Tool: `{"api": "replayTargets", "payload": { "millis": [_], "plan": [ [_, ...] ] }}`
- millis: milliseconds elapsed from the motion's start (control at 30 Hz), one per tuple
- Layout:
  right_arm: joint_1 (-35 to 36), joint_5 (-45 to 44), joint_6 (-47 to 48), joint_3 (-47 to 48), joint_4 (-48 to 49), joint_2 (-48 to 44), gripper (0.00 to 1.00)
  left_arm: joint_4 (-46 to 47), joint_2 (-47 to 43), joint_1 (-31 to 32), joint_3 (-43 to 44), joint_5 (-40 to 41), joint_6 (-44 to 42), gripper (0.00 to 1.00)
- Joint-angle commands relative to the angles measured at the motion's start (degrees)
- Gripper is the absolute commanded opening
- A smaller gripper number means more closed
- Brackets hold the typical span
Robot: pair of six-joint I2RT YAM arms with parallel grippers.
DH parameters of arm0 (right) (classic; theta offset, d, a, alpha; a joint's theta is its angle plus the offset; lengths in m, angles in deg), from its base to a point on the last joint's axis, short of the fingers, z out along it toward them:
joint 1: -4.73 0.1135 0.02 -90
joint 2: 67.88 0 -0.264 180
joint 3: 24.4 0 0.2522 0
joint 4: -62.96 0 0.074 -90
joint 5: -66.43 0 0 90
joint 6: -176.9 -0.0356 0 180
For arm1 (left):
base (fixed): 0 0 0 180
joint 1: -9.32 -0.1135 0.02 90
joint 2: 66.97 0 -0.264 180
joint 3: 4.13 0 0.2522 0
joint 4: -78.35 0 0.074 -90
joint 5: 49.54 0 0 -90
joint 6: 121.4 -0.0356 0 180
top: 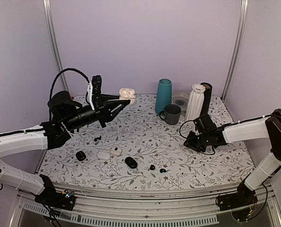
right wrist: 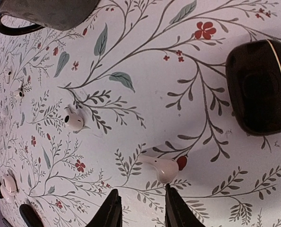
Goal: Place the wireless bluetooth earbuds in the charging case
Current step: Adjust the right earbud at the center of the board.
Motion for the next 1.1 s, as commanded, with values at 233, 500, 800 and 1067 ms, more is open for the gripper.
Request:
{"api": "replayTargets", "payload": {
  "millis": [233,500,800,1067],
  "plan": [
    [-1.7,2.5,0.2,1.7,1.0,0.9,0.3,-0.4,-1.9,-0.9,-1.0,1.2,0.0,0.0],
    [-1.7,3.0,-0.4,1.4,0.9,1.0,0.3,-0.4,-1.8,-0.9,-0.9,1.2,0.0,0.0],
    [-1.7,2.9,-1.2,0.7,0.6,0.9,0.3,-0.6,-2.0,-1.0,-1.1,1.4,0.1,0.0],
    [-1.7,2.3,-2.4,-0.5,0.8,0.3,0.3,-0.5,-1.8,-1.1,-1.1,1.4,0.1,0.0]
  ]
}}
